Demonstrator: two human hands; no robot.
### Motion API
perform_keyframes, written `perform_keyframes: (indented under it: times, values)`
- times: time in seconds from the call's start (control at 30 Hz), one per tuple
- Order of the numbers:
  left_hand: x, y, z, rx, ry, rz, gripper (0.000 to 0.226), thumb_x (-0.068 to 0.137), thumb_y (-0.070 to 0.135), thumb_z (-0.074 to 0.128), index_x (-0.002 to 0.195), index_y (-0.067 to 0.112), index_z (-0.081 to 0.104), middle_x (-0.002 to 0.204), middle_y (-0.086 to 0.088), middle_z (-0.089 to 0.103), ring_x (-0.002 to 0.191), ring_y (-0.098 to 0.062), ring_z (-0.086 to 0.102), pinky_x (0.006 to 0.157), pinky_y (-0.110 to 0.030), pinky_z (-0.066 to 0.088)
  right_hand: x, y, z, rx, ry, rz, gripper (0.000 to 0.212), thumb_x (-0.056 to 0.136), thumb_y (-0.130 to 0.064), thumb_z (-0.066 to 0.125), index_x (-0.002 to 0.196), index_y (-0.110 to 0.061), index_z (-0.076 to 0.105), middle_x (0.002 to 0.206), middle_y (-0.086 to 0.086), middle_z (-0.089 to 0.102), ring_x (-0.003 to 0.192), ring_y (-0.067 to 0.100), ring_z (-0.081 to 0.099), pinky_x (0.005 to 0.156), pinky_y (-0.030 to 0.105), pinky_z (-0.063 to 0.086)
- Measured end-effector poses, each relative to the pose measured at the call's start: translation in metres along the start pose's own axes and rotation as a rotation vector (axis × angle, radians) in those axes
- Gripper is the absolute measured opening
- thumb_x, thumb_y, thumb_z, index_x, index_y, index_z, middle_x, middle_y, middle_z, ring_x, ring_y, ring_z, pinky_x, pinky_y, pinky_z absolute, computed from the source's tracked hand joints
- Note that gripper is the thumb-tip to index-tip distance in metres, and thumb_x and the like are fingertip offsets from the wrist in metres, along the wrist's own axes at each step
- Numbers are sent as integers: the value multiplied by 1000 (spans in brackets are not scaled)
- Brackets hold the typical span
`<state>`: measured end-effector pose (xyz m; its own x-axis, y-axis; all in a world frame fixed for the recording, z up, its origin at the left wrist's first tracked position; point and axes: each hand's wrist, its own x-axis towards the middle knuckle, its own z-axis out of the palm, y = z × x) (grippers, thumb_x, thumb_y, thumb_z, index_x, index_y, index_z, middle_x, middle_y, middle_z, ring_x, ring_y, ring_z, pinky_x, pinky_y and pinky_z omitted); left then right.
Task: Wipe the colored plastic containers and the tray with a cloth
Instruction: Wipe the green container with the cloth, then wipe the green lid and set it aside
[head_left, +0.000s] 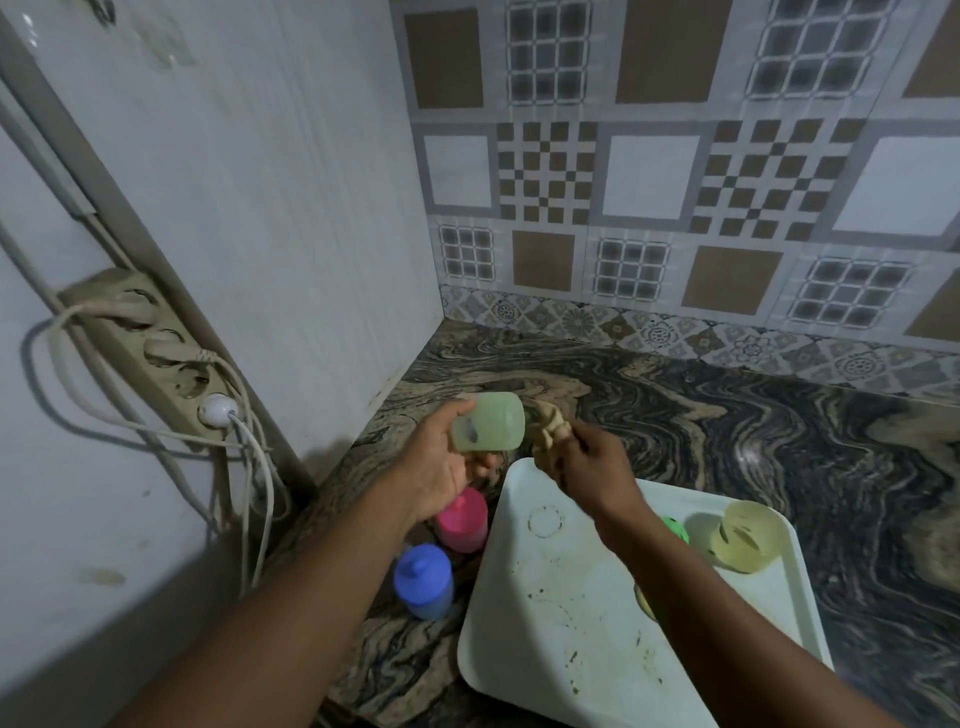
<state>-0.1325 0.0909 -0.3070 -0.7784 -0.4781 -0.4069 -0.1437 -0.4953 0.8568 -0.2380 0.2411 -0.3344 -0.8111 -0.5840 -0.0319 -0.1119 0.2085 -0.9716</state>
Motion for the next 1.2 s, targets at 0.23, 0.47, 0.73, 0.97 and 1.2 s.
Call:
perform_keyframes:
  times: [0.23, 0.47, 0.73, 0.97, 1.2]
  values:
    - [37, -1, -18, 969, 154, 275, 65, 78, 23, 82, 134, 27, 50, 120, 1, 60, 104, -19, 60, 84, -27, 46, 21, -12, 4, 545, -61, 568, 33, 107, -17, 38, 110, 5, 63, 112, 28, 69, 107, 45, 67, 99, 55, 52]
    - [61, -27, -27, 1263, 117, 172, 75, 71, 31, 88, 133, 27, 47, 124, -6, 62, 106, -25, 61, 86, -35, 51, 33, 28, 29, 416, -129, 630, 46, 103, -13, 34, 134, 20, 40, 97, 35, 52, 109, 74, 36, 62, 35, 58]
    - [77, -38, -35, 1399, 115, 81, 86, 73, 32, 86, 146, 23, 43, 137, -11, 58, 116, -32, 60, 84, -33, 46, 31, 40, 34, 523, -128, 773, 35, 105, -18, 33, 91, 0, 60, 121, 49, 50, 120, 62, 51, 73, 42, 62]
    - [81, -33, -27, 1485, 90, 69, 92, 75, 45, 83, 150, 25, 33, 151, -13, 40, 133, -38, 46, 102, -45, 45, 30, 35, 8, 702, -219, 696, 37, 100, -48, 50, 103, -15, 66, 99, 16, 74, 86, 31, 68, 74, 38, 49]
    - [71, -39, 39, 1497, -55, 392, 58, 86, 41, 73, 137, 26, 50, 137, -5, 49, 129, -31, 46, 101, -45, 44, 27, 30, -70, 642, -22, 557, 25, 95, 2, 37, 88, -12, 56, 101, 24, 55, 80, 34, 63, 68, 38, 60]
